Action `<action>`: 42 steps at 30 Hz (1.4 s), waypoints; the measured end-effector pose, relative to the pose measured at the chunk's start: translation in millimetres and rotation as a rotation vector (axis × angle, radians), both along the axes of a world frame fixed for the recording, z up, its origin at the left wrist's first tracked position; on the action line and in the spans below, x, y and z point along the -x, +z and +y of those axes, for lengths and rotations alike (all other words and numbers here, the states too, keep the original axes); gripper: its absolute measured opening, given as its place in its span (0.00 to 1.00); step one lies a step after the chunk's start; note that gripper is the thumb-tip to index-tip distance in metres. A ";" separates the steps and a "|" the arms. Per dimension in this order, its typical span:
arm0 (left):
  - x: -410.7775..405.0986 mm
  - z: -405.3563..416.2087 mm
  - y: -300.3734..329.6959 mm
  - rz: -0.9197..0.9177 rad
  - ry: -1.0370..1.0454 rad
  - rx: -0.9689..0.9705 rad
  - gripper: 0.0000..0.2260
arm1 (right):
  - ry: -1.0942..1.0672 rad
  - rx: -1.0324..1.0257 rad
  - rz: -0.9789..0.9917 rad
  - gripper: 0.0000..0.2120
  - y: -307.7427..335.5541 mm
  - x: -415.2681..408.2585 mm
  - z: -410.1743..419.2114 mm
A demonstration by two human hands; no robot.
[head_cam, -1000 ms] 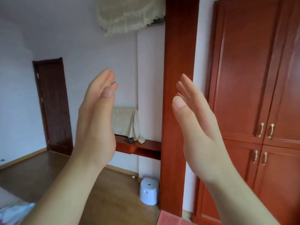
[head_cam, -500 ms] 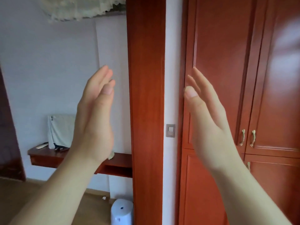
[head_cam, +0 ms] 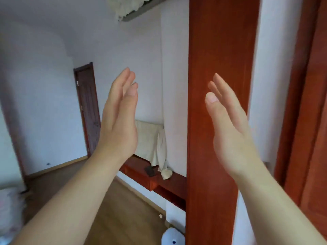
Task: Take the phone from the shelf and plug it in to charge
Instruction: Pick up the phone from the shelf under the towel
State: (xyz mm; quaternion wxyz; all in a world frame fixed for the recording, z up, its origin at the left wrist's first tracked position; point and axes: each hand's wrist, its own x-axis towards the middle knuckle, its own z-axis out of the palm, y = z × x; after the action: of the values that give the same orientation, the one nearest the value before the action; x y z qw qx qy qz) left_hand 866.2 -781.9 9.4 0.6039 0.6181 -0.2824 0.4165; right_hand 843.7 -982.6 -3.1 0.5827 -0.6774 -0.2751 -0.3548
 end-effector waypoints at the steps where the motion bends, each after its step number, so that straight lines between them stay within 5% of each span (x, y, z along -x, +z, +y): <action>1: -9.2 1.7 -1.0 0.021 0.022 -0.013 0.17 | 0.029 -0.014 0.009 0.27 -1.3 -15.0 1.4; 19: -160.3 144.6 -35.0 0.069 0.403 -0.036 0.17 | 0.301 -0.062 0.098 0.35 -25.9 -210.6 127.0; 30: -322.7 275.8 -34.7 0.073 0.372 0.006 0.18 | 0.259 -0.041 0.058 0.31 -16.5 -372.1 253.9; 35: -398.7 295.2 -41.4 0.114 0.327 -0.019 0.25 | 0.224 -0.057 0.068 0.30 -19.2 -435.4 274.4; 42: -531.1 293.1 -52.8 0.127 0.246 -0.070 0.19 | 0.170 -0.084 0.054 0.31 -32.8 -553.4 282.0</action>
State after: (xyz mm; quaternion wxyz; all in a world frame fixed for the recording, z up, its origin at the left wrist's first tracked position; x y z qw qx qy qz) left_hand 1397.2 -488.8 -43.4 0.5428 0.6939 -0.1801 0.4375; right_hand 1397.1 -700.6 -35.9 0.6459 -0.6359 -0.3006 -0.2967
